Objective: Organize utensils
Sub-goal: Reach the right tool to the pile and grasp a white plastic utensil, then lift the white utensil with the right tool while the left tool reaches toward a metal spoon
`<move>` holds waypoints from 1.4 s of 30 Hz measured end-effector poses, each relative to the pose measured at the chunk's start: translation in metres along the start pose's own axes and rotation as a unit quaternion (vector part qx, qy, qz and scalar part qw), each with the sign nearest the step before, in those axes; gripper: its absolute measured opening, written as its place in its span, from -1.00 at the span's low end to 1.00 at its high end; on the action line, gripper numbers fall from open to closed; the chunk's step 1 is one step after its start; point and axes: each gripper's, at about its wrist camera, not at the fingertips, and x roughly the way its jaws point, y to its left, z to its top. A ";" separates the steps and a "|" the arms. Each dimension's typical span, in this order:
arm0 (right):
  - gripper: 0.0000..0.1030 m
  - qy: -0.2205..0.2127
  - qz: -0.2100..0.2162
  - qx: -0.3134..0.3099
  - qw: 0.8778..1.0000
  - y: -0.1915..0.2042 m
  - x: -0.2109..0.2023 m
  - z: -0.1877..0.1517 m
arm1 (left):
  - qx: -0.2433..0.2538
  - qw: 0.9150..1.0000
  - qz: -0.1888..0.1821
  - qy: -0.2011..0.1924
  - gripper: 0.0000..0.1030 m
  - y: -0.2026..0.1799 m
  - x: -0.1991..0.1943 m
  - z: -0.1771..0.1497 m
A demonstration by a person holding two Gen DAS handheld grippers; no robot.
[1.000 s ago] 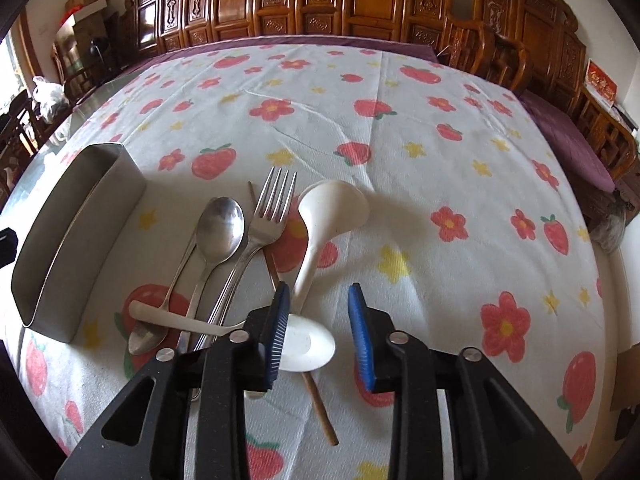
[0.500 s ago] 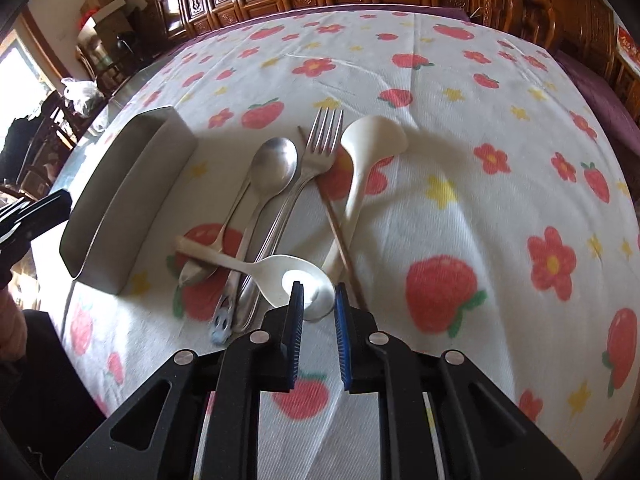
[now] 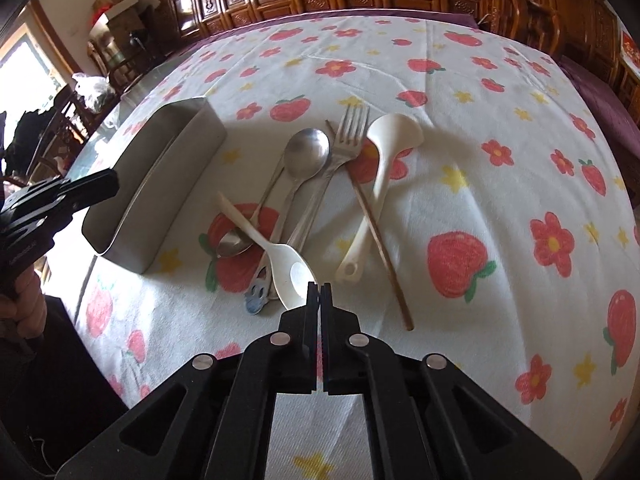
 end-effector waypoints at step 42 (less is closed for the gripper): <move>-0.89 -0.100 -0.039 0.057 0.993 -0.018 0.002 -0.017 | -0.006 1.000 -0.007 -0.004 -0.55 -0.029 0.011 0.000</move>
